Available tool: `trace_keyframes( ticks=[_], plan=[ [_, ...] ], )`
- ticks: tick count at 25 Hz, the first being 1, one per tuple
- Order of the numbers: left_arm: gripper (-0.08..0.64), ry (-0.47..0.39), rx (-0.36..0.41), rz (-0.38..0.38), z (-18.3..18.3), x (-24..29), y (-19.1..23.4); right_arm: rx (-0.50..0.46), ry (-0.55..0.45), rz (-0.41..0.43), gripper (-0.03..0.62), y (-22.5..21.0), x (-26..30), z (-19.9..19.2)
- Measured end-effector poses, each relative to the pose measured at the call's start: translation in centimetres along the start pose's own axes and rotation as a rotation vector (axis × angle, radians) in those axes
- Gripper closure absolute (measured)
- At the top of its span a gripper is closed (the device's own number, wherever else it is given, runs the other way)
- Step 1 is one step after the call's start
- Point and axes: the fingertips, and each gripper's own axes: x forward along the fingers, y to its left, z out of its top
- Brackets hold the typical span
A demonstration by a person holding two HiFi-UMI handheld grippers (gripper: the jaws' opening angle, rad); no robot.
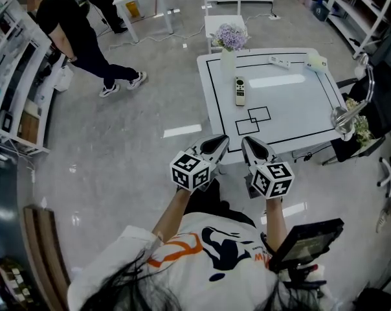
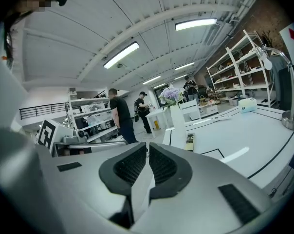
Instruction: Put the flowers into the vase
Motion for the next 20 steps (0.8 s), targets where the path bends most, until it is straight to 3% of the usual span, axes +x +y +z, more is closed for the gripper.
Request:
trace_keyframes(
  ticks=[12, 20],
  plan=[
    [0.537, -0.01, -0.005, -0.021, -1.2, -2.0, -3.6, -0.008, -0.01, 0.0, 0.566, 2.2, -3.4, -1.2],
    [0.537, -0.036, -0.006, -0.006, -1.0, -2.9, -3.7, -0.033, -0.012, 0.001, 0.574, 2.6, -3.8, -1.3]
  ],
)
